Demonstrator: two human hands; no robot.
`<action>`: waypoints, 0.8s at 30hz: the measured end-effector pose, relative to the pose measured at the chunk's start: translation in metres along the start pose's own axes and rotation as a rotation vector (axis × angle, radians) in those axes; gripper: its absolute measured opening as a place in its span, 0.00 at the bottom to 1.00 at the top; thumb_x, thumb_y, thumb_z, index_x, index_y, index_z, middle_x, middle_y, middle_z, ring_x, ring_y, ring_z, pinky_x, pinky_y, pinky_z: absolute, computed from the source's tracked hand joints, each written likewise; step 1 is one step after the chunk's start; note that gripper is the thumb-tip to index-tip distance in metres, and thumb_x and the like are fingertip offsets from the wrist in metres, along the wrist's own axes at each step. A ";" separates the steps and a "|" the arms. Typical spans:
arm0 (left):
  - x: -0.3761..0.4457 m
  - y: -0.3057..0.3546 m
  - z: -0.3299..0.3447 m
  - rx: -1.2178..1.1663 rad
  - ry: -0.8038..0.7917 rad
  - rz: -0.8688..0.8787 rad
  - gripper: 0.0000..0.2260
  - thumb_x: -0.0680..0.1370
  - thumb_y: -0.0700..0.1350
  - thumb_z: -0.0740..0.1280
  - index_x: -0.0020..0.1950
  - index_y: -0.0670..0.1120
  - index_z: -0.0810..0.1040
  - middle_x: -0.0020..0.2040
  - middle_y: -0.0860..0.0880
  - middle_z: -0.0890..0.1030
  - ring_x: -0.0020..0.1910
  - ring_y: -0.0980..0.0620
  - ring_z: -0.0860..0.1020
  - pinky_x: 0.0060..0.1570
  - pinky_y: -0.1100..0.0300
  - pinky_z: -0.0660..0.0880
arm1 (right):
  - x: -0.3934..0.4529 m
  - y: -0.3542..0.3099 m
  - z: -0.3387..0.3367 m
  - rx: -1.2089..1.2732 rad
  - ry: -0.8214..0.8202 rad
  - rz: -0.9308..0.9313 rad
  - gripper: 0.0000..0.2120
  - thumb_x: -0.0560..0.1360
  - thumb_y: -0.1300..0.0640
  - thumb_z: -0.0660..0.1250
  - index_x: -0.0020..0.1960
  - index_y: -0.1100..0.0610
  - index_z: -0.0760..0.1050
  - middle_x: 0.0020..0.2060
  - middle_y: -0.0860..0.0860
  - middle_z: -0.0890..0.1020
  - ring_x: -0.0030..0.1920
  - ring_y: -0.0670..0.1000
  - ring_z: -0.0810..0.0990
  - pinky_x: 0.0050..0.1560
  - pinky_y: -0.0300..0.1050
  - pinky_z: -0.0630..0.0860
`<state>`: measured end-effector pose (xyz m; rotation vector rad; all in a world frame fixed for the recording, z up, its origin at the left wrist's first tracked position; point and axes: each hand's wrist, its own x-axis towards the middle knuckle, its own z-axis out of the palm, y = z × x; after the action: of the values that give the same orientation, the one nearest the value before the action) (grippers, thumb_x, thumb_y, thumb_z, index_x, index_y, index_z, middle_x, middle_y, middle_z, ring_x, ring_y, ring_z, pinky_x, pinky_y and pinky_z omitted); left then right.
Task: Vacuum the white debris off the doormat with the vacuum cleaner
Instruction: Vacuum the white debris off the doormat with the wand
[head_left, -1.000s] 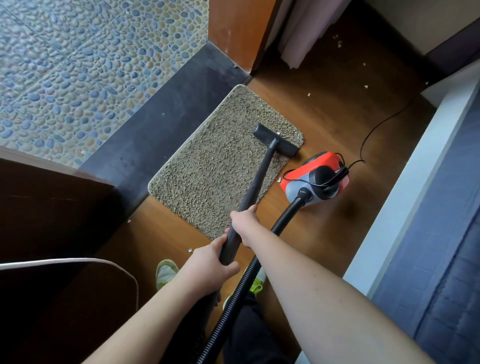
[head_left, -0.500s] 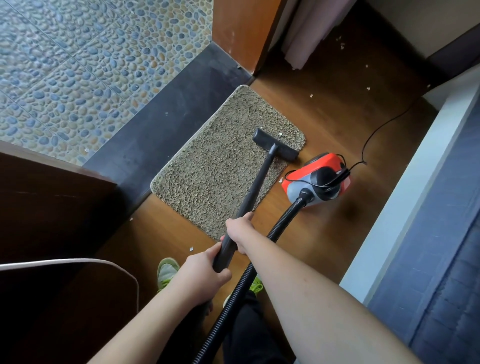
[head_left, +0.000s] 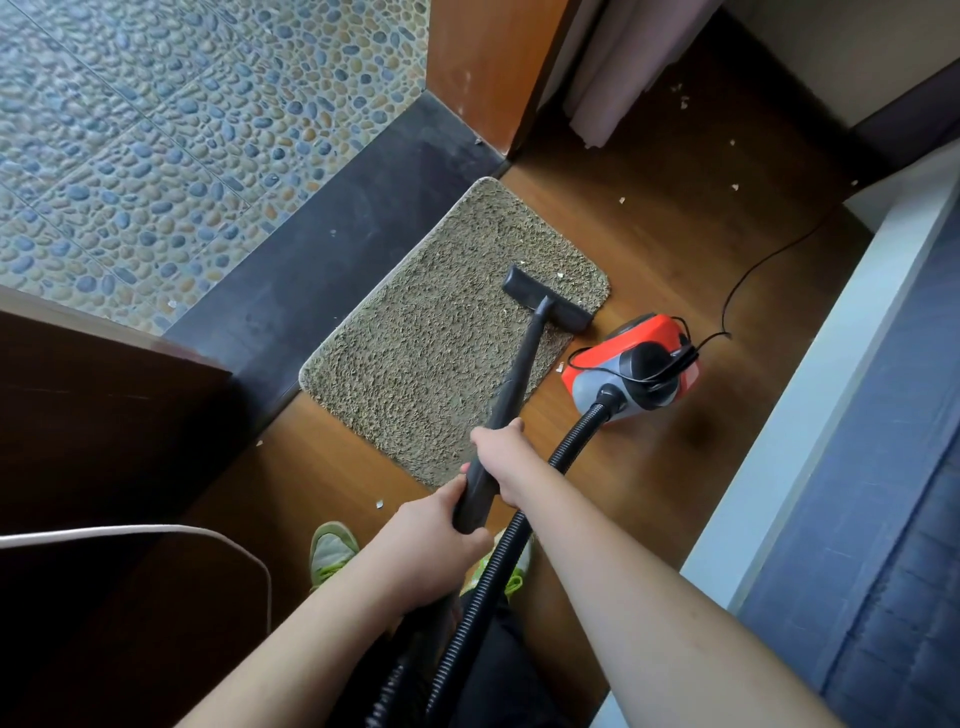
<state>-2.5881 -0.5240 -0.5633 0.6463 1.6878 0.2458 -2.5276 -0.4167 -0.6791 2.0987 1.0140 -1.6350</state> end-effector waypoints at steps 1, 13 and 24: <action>0.001 0.007 -0.001 -0.029 -0.017 0.007 0.32 0.76 0.50 0.63 0.79 0.57 0.57 0.50 0.51 0.80 0.36 0.56 0.77 0.40 0.67 0.75 | 0.001 -0.005 -0.006 -0.030 0.015 0.004 0.30 0.73 0.53 0.62 0.71 0.54 0.55 0.57 0.58 0.75 0.53 0.61 0.80 0.58 0.59 0.78; 0.018 0.080 -0.013 -0.183 -0.025 -0.008 0.16 0.73 0.47 0.65 0.60 0.52 0.73 0.46 0.44 0.82 0.42 0.40 0.82 0.48 0.43 0.81 | 0.004 -0.057 -0.059 -0.041 0.013 -0.044 0.22 0.75 0.60 0.61 0.68 0.62 0.67 0.52 0.59 0.79 0.40 0.56 0.79 0.34 0.43 0.75; 0.024 0.099 -0.002 -0.174 -0.039 -0.005 0.17 0.69 0.52 0.63 0.58 0.51 0.73 0.47 0.44 0.82 0.42 0.39 0.82 0.47 0.44 0.81 | 0.003 -0.064 -0.080 -0.150 -0.013 -0.062 0.21 0.78 0.60 0.60 0.69 0.63 0.67 0.44 0.57 0.78 0.34 0.53 0.77 0.30 0.42 0.73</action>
<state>-2.5652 -0.4295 -0.5340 0.5140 1.6098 0.3700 -2.5123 -0.3214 -0.6450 1.9753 1.1704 -1.5472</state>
